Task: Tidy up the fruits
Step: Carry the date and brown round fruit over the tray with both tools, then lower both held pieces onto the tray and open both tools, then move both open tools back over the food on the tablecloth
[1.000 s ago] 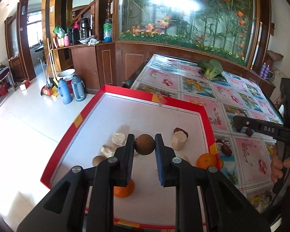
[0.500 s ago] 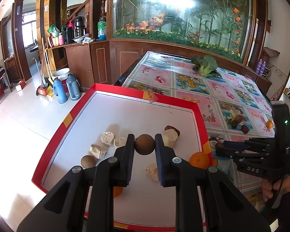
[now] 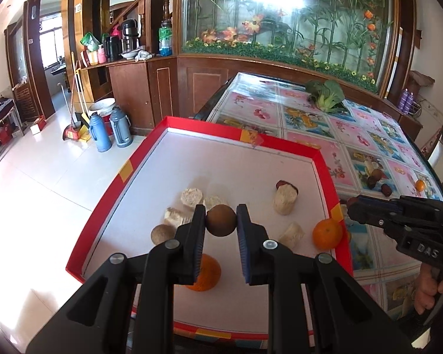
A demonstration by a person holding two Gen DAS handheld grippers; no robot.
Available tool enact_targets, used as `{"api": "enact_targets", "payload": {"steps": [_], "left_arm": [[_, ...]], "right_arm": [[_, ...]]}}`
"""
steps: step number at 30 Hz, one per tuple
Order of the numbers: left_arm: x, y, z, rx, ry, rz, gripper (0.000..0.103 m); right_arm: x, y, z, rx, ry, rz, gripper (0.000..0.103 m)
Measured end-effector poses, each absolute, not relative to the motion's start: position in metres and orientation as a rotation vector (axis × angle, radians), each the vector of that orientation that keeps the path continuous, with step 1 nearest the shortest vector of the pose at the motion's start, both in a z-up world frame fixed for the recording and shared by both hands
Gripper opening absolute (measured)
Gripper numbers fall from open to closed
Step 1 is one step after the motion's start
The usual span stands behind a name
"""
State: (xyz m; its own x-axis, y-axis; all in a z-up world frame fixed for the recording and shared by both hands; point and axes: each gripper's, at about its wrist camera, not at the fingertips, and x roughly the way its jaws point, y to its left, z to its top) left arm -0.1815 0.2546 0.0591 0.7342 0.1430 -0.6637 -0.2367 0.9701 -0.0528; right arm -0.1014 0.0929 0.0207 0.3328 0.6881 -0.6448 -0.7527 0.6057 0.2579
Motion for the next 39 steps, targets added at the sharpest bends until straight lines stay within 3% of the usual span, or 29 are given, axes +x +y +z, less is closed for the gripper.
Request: {"api": "enact_targets", "payload": {"steps": [19,21,23,25,39], "left_arm": [[-0.183,0.247,0.041,-0.106,0.784,0.188,0.023],[-0.183,0.247,0.042,-0.106,0.788,0.192,0.024],[-0.183,0.246,0.042,-0.102,0.788,0.195,0.033],[-0.185,0.245,0.045,-0.097,0.777,0.21,0.063],[-0.181,0.194,0.067,-0.009,0.749,0.159,0.078]], "right_arm": [[-0.121,0.145,-0.02,-0.185,0.925,1.019,0.015],[-0.122,0.143,-0.019,-0.189,0.921,1.016,0.019],[-0.122,0.14,-0.017,-0.18,0.923,1.024,0.025],[-0.121,0.133,-0.012,-0.157,0.913,1.027,0.033],[-0.091,0.035,0.013,0.061,0.818,0.897,0.04]]}}
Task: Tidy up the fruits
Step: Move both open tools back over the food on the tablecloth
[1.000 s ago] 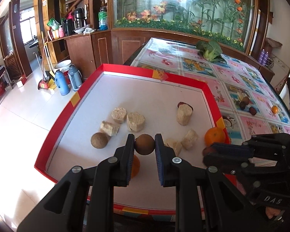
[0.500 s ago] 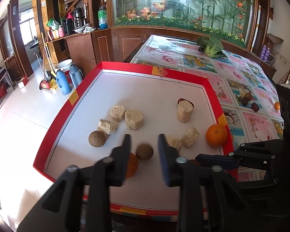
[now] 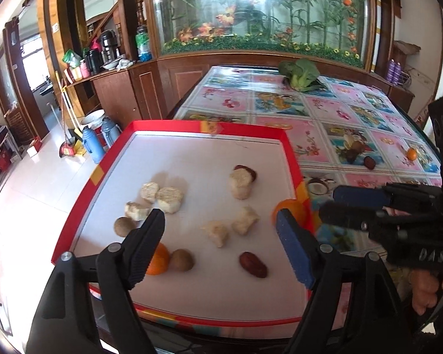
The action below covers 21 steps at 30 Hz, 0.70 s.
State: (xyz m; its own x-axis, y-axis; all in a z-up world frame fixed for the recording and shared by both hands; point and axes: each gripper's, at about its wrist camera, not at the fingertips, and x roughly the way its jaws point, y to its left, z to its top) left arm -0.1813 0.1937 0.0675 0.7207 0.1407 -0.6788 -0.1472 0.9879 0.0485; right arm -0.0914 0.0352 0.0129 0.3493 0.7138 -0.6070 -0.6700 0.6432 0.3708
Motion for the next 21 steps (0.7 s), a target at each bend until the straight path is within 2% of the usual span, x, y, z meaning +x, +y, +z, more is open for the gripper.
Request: {"api": "enact_targets", "payload": {"steps": [13,15,17,21], "left_arm": [[-0.143,0.097,0.07,0.139,0.776,-0.034,0.08],[-0.129,0.084,0.066,0.161,0.784,-0.059,0.08],[-0.112,0.073,0.062,0.184,0.794,-0.08,0.08],[-0.076,0.059,0.049,0.175,0.849,-0.123,0.08]], "right_arm": [[-0.057,-0.098,0.014,0.223,0.776,0.604,0.04],[-0.052,-0.119,0.015,0.239,0.759,0.55,0.044],[-0.046,-0.139,0.017,0.248,0.743,0.491,0.052],[-0.032,-0.181,0.018,0.242,0.705,0.348,0.053]]}}
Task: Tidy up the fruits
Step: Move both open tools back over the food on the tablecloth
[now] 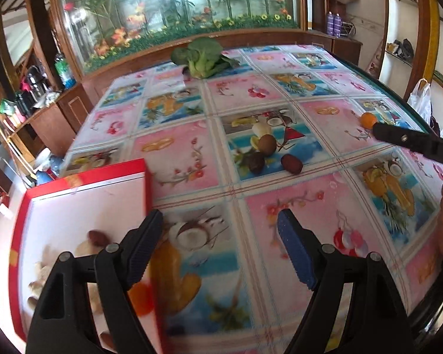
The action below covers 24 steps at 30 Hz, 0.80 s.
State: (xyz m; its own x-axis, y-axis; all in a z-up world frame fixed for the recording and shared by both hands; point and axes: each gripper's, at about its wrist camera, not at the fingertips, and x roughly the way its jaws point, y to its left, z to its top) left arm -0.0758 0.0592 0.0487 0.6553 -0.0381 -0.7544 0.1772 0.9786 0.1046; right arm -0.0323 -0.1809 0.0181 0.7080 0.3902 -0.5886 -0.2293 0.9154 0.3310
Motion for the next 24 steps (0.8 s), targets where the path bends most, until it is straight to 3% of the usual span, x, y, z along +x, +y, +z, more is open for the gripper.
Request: {"api": "enact_targets", "payload": {"steps": [19,24], "left_arm": [[0.002,0.044,0.012,0.131,0.972,-0.178,0.08],[0.011,0.043,0.013,0.118,0.975,-0.208,0.064]], "right_arm": [[0.027,-0.21,-0.007,0.18,0.835,0.146,0.056],[0.03,-0.207,-0.011,0.164,0.852,0.143,0.046]]}}
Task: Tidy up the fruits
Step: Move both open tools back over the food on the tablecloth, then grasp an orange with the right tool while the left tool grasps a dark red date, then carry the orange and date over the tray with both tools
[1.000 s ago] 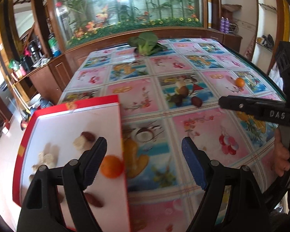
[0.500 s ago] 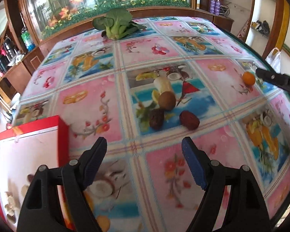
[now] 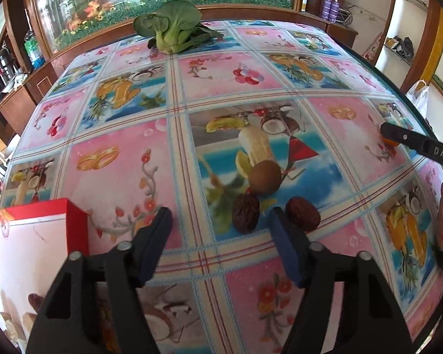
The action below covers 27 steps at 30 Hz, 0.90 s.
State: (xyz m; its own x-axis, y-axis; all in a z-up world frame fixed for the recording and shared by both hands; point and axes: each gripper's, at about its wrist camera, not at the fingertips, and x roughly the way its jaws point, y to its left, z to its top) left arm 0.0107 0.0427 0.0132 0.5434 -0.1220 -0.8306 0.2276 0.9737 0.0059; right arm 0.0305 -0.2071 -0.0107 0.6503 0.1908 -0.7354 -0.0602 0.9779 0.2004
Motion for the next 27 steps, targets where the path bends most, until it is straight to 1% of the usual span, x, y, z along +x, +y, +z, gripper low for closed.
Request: {"api": "enact_targets", "payload": {"steps": [1,3,5,6,8,10,11,13,14,17,20,27], "left_arm": [[0.012,0.042,0.014,0.121,0.973,-0.216,0.059],[0.012,0.038,0.014,0.135,0.968,-0.237,0.054],[0.012,0.036,0.015,0.136,0.966,-0.25,0.049],[0.012,0.037,0.015,0.131,0.965,-0.256,0.047],[0.012,0.036,0.015,0.13,0.963,-0.255,0.046],[0.012,0.034,0.015,0.127,0.96,-0.259,0.04],[0.011,0.032,0.015,0.128,0.959,-0.26,0.038],[0.009,0.029,0.016,0.136,0.953,-0.263,0.03],[0.009,0.028,0.016,0.138,0.951,-0.266,0.028],[0.008,0.027,0.016,0.133,0.948,-0.258,0.026],[0.007,0.027,0.016,0.11,0.952,-0.246,0.019],[-0.011,0.028,0.025,0.088,0.92,-0.217,0.019]], "right_arm": [[0.03,-0.206,-0.01,0.152,0.846,0.139,0.046],[0.03,-0.206,-0.01,0.147,0.847,0.141,0.046],[0.029,-0.206,-0.01,0.142,0.845,0.138,0.041],[0.03,-0.205,-0.01,0.137,0.846,0.134,0.037],[0.029,-0.204,-0.009,0.13,0.846,0.128,0.035],[0.029,-0.205,-0.009,0.13,0.845,0.124,0.032],[0.029,-0.205,-0.009,0.132,0.845,0.125,0.032],[0.03,-0.205,-0.009,0.132,0.845,0.125,0.032],[0.03,-0.205,-0.009,0.133,0.845,0.125,0.032],[0.03,-0.206,-0.009,0.138,0.844,0.128,0.031],[0.028,-0.207,-0.009,0.144,0.844,0.134,0.031],[0.02,-0.208,-0.004,0.165,0.808,0.151,0.031]]}}
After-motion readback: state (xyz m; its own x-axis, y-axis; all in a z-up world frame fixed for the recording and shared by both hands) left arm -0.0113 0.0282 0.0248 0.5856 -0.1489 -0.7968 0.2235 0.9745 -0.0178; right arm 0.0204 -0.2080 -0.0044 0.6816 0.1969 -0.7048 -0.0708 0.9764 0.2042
